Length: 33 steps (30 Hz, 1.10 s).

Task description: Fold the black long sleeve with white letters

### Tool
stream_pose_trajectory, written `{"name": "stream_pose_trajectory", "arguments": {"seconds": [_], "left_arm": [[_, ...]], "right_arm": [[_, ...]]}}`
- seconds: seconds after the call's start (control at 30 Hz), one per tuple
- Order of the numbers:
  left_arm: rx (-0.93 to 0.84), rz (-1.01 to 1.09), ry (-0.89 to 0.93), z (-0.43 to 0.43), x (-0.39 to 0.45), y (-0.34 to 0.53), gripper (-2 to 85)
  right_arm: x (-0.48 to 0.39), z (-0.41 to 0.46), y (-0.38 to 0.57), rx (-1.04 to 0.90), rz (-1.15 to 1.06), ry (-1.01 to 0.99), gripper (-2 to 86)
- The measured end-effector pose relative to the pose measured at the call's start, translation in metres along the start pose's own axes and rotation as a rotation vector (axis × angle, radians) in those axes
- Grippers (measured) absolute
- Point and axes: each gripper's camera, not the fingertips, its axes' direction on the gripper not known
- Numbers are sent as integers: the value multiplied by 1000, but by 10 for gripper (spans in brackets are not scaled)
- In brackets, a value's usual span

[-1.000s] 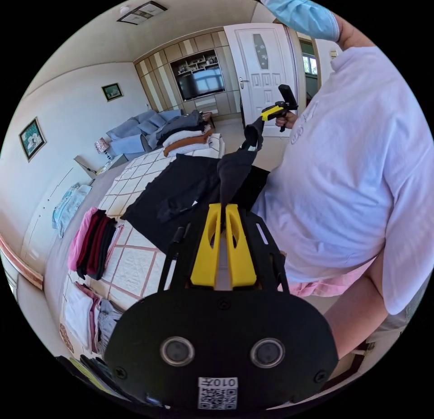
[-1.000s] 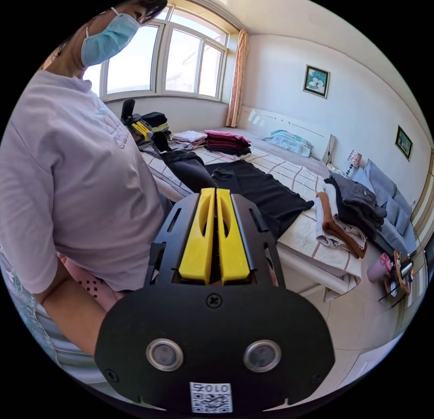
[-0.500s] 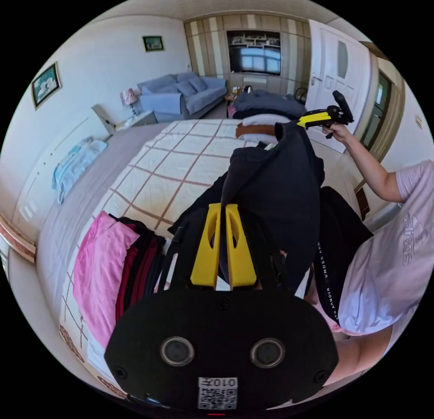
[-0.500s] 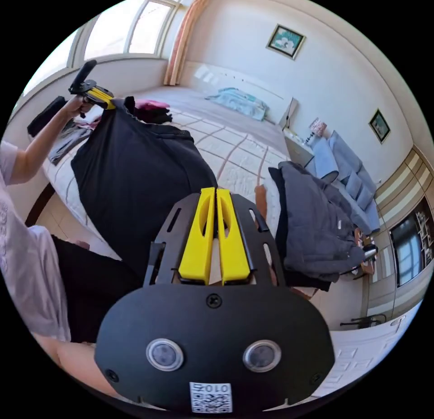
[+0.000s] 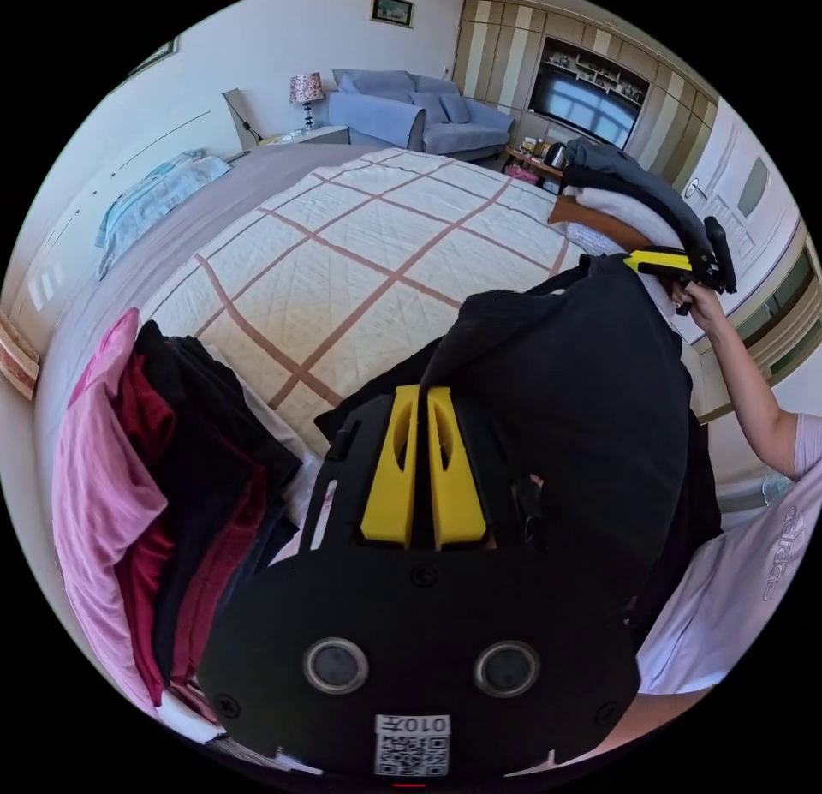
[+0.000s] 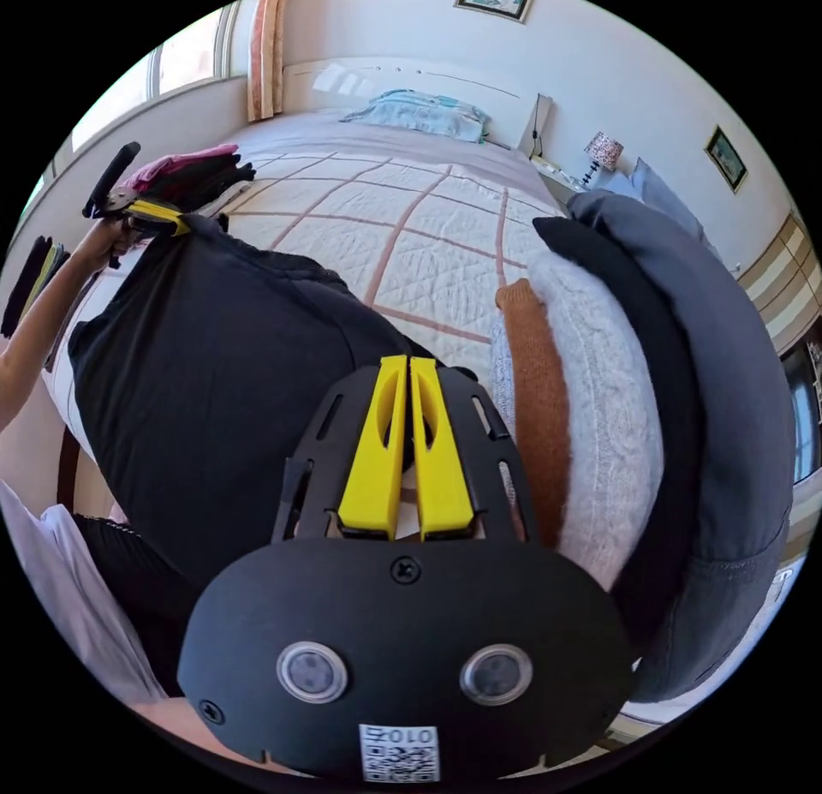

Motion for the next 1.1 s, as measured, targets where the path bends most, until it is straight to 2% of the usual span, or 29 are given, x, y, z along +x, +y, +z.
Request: {"name": "stream_pose_trajectory", "arguments": {"seconds": [0.07,0.17,0.3,0.47,0.57,0.67,0.7,0.8,0.9,1.1], "left_arm": [[-210,-40,27,37,-11,-7,18],[-103,-125,-27,20,-21,1,37],[70,-166,-144,-37,-12,30,60],[230,-226,-300,-108,13,128,65],[148,-276,-183,-105,11,187,70],[124,-223,-40,-86,29,238,82],[128,-219,-30,-82,32,247,85],[157,-259,-21,-75,41,281,99],[219,-257,51,-71,41,296,107],[89,-194,115,-35,43,295,110]], "right_arm": [[-5,30,-7,-111,-2,17,21],[-15,26,-5,-102,-9,101,23],[-1,-52,41,123,128,222,28],[1,-133,146,277,165,160,30],[-4,-133,221,224,192,110,33],[-13,-114,291,204,179,-107,57],[-16,-99,313,161,181,-186,69],[-25,-68,355,79,213,-258,95],[-28,-56,372,68,235,-281,105],[-22,-39,365,16,230,-313,119]]}}
